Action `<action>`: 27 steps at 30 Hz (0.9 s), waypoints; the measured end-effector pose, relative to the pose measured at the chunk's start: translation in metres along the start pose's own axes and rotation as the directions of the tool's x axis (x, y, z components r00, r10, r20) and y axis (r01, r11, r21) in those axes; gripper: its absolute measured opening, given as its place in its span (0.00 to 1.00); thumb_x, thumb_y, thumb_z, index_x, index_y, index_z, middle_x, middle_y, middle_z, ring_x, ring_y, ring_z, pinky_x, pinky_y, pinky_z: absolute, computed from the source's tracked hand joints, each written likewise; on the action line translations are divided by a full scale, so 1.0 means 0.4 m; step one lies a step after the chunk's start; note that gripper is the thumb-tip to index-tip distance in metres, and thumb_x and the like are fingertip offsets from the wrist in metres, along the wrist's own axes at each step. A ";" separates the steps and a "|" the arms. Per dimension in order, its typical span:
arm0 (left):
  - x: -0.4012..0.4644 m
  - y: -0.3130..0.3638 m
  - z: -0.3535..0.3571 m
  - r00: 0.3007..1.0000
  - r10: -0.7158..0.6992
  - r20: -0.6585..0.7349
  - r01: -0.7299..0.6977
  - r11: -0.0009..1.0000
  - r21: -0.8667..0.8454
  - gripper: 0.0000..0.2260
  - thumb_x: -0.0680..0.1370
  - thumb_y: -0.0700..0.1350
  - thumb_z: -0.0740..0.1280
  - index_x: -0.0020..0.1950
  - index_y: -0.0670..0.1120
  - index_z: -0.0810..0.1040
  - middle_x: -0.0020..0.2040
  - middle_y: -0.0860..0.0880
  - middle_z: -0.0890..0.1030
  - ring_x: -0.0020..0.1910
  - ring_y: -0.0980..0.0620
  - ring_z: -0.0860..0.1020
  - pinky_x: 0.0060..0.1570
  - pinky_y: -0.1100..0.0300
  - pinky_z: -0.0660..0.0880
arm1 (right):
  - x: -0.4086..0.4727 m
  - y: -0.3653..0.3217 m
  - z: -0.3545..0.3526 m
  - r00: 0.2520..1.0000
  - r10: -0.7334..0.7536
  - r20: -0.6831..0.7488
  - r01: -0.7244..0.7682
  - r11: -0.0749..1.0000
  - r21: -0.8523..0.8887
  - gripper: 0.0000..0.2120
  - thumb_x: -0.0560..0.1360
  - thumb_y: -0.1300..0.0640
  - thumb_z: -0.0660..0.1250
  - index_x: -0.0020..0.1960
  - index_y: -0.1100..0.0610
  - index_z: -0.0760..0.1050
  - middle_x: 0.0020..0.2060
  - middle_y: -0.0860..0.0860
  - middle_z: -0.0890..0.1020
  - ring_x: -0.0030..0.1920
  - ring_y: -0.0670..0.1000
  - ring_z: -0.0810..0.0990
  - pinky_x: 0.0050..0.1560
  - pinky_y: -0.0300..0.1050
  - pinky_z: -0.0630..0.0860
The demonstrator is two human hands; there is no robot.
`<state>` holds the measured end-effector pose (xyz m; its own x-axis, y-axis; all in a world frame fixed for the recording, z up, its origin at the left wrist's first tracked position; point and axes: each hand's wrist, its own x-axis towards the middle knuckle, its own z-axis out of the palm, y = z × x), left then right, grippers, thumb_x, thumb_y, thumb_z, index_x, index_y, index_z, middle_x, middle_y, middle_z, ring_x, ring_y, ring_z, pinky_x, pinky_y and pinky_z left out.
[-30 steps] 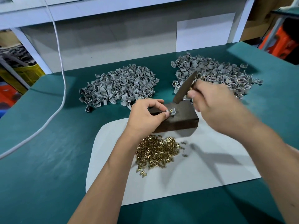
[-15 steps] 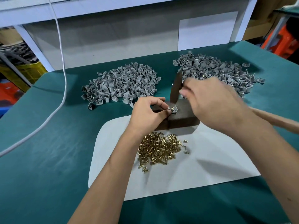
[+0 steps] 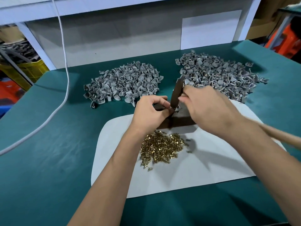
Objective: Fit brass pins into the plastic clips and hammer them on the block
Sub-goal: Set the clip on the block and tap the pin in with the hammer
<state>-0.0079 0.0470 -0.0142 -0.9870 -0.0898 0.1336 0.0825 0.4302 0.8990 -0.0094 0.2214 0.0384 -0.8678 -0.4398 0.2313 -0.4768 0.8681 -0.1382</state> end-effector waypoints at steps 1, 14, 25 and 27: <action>-0.001 0.001 0.000 1.000 -0.004 -0.001 0.004 1.000 0.002 0.04 0.72 0.35 0.77 0.43 0.43 0.86 0.61 0.44 0.84 0.58 0.50 0.83 0.64 0.49 0.77 | 0.009 0.009 -0.008 1.000 0.004 0.000 -0.004 1.000 -0.002 0.11 0.85 0.47 0.54 0.53 0.51 0.72 0.36 0.52 0.74 0.36 0.59 0.71 0.39 0.52 0.71; -0.002 0.003 -0.001 1.000 -0.017 -0.014 0.017 0.999 0.027 0.03 0.73 0.38 0.78 0.44 0.44 0.87 0.61 0.45 0.83 0.58 0.57 0.82 0.64 0.60 0.76 | 0.006 0.034 -0.006 0.972 0.044 -0.233 -0.026 0.996 0.081 0.10 0.85 0.47 0.56 0.52 0.52 0.71 0.29 0.48 0.67 0.33 0.60 0.69 0.36 0.51 0.68; -0.001 -0.001 -0.001 0.999 -0.037 -0.017 0.037 0.999 0.002 0.03 0.73 0.37 0.78 0.43 0.44 0.87 0.61 0.45 0.83 0.60 0.56 0.81 0.67 0.53 0.76 | 0.005 0.018 0.011 0.996 0.066 -0.067 -0.061 0.996 0.061 0.11 0.86 0.49 0.55 0.54 0.54 0.72 0.31 0.52 0.70 0.35 0.61 0.69 0.38 0.52 0.69; -0.003 0.001 0.000 1.000 -0.027 -0.016 0.027 1.000 0.010 0.03 0.73 0.36 0.77 0.44 0.42 0.87 0.62 0.45 0.83 0.60 0.56 0.81 0.66 0.54 0.76 | 0.009 0.029 0.001 0.999 0.050 0.009 -0.050 0.999 -0.001 0.11 0.86 0.48 0.54 0.53 0.52 0.71 0.33 0.51 0.70 0.37 0.61 0.70 0.39 0.52 0.68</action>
<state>-0.0066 0.0472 -0.0139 -0.9866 -0.1154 0.1157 0.0543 0.4363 0.8982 -0.0179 0.2299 0.0374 -0.8917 -0.3979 0.2159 -0.4328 0.8891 -0.1488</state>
